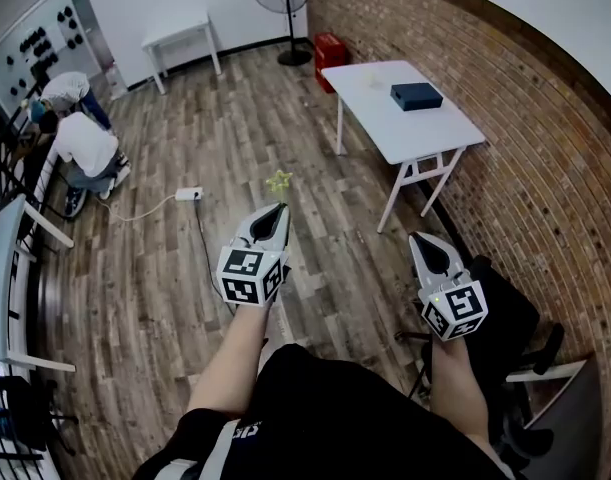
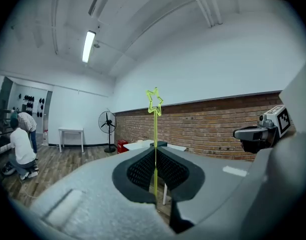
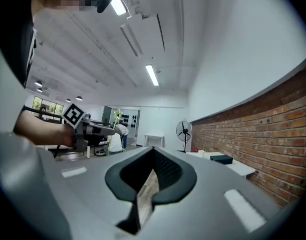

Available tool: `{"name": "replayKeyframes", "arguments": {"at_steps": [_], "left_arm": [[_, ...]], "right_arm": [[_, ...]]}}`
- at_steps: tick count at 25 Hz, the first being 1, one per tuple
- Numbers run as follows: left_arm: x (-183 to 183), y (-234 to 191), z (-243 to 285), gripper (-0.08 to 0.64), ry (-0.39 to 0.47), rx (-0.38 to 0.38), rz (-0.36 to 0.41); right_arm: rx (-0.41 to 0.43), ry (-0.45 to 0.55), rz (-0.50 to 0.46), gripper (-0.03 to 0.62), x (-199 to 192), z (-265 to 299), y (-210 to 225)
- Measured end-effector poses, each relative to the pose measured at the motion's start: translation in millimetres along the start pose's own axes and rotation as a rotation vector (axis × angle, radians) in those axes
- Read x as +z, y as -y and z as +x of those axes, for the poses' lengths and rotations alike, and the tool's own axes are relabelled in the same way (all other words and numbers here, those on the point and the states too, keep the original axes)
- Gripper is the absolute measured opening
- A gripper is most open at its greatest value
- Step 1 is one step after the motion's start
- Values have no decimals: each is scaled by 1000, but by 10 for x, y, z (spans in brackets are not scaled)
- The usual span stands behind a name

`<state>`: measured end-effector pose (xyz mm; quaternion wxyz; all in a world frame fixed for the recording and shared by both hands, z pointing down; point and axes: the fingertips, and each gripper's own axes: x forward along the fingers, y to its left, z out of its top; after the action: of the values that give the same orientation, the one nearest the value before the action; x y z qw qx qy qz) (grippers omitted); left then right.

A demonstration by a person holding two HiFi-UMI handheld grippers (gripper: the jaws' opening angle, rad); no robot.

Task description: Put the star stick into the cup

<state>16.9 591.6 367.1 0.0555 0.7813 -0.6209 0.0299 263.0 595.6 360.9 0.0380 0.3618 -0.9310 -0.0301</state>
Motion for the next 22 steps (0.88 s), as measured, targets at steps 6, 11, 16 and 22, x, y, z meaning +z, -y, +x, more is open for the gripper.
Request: {"name": "replayKeyframes", "arguments": {"at_steps": [6,11,16,22], "left_arm": [[-52,-59,379,8,-19,-7,-16],[-44,-255,973,8,-18,-36,-32],[45,-575,1775,9,-22,-87,-46],[297,-1089,2830,9,-27,-152,-23]], "right_arm": [[-6,-39,52,0,-234,205,286],[2,-99,85,0,-498,623,572],[-35,-146,121,0,-666,1283,1029],[-23,-173,125,0,-655,2480,1539]]}}
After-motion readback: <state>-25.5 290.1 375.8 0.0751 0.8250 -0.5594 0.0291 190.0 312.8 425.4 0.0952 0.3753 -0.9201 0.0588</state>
